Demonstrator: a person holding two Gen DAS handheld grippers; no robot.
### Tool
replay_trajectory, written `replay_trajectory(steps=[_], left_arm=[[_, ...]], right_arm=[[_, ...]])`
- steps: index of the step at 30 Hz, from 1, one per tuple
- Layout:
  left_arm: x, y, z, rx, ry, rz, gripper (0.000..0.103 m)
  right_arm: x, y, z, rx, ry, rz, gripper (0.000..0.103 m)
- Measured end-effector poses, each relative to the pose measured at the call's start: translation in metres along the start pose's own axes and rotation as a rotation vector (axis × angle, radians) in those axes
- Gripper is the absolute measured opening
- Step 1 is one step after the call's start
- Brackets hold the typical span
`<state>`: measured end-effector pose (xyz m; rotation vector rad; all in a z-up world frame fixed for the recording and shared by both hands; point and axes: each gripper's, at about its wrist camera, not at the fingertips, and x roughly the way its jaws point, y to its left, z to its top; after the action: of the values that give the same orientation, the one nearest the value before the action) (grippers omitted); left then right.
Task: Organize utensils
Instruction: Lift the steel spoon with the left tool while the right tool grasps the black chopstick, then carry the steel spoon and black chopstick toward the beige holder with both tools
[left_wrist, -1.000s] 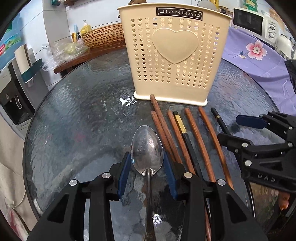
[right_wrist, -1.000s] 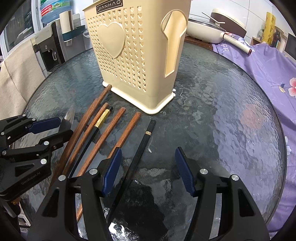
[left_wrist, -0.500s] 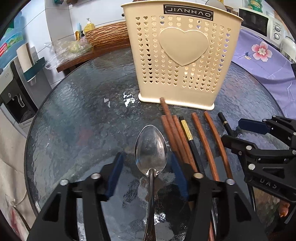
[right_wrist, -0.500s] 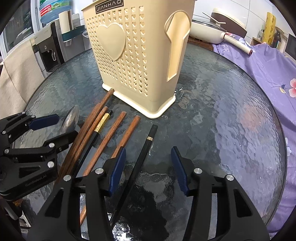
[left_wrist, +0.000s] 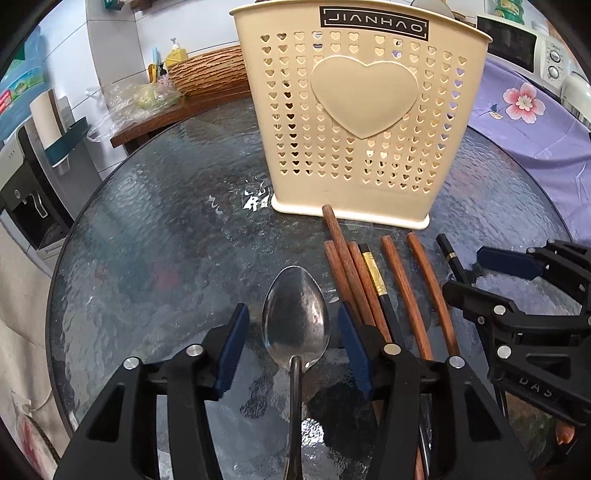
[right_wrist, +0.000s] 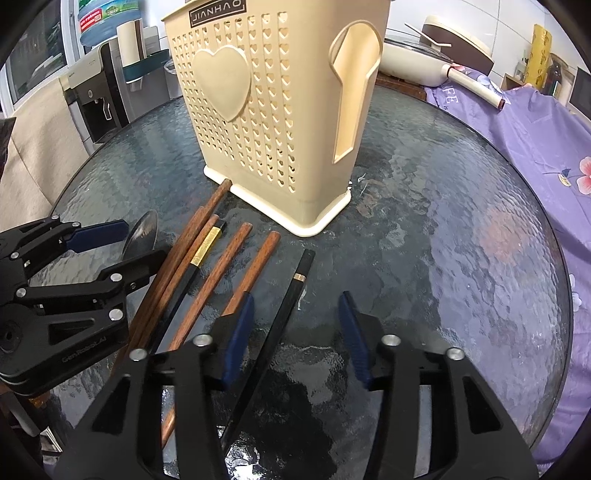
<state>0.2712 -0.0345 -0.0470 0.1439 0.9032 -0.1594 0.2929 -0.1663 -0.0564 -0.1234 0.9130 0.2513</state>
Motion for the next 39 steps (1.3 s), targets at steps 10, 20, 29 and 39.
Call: replay_trajectory(steps=[10, 20, 29, 39], left_arm=[[0.001, -0.004, 0.003, 0.004, -0.01, -0.002, 0.036], [-0.015, 0.001, 0.002, -0.014, -0.053, -0.023, 0.036], [-0.042, 0.003, 0.005, -0.026, -0.119, -0.076, 0.036], [-0.09, 0.008, 0.013, -0.048, -0.233, -0.128, 0.036]], right_arm=[[0.001, -0.006, 0.004, 0.024, -0.006, 0.005, 0.014], [0.0, -0.015, 0.001, 0.065, -0.017, 0.046, 0.008], [-0.022, -0.017, 0.001, 0.081, -0.081, 0.11, 0.008], [-0.084, -0.026, 0.004, 0.09, -0.24, 0.223, 0.008]])
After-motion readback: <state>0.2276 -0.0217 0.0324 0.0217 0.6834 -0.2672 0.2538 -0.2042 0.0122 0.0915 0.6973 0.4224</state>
